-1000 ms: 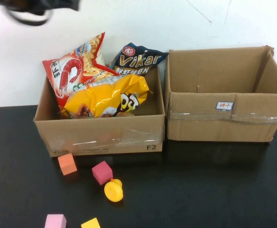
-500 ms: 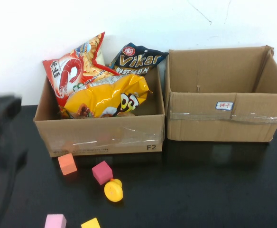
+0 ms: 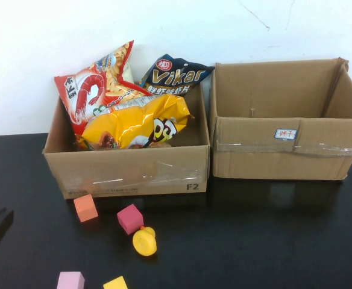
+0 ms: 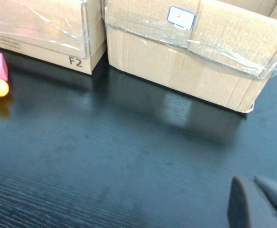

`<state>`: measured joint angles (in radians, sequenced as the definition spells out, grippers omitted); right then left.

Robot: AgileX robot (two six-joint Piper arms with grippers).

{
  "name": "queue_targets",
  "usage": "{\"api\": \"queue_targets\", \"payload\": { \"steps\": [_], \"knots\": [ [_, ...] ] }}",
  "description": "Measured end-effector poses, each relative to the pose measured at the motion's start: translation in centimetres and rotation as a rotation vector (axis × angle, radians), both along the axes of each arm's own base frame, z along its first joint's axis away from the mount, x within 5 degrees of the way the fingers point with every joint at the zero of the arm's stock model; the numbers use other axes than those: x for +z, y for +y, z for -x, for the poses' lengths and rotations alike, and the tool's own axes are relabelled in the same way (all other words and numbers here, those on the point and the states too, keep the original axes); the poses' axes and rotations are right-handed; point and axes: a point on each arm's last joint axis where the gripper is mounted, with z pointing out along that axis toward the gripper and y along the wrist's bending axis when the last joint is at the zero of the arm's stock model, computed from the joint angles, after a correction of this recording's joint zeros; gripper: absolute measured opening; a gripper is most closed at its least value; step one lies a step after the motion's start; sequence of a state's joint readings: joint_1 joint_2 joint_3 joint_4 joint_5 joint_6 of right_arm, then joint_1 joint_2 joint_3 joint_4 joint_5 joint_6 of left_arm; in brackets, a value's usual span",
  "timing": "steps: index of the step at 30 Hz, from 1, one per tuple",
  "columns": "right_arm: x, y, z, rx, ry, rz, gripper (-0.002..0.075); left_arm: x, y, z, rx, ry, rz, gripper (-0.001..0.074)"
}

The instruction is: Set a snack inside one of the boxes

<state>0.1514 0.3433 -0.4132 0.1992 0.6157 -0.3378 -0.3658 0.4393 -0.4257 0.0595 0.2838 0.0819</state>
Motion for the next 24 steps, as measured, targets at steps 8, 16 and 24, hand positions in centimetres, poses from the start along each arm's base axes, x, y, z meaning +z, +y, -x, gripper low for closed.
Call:
{"api": "queue_targets", "payload": {
  "steps": [8,16,24],
  "knots": [
    [0.0,0.0,0.0,0.003,-0.005,0.005,0.0003,-0.3,0.0,0.0,0.001,0.015,-0.005,-0.0001],
    [0.0,0.0,0.0,0.003,-0.005,0.005,0.0003,-0.4,0.0,0.1,0.002,0.035,-0.013,-0.0001],
    [0.0,0.1,0.1,0.006,0.003,-0.007,0.0003,-2.2,0.7,1.3,0.012,-0.045,-0.021,-0.0001]
  ]
}}
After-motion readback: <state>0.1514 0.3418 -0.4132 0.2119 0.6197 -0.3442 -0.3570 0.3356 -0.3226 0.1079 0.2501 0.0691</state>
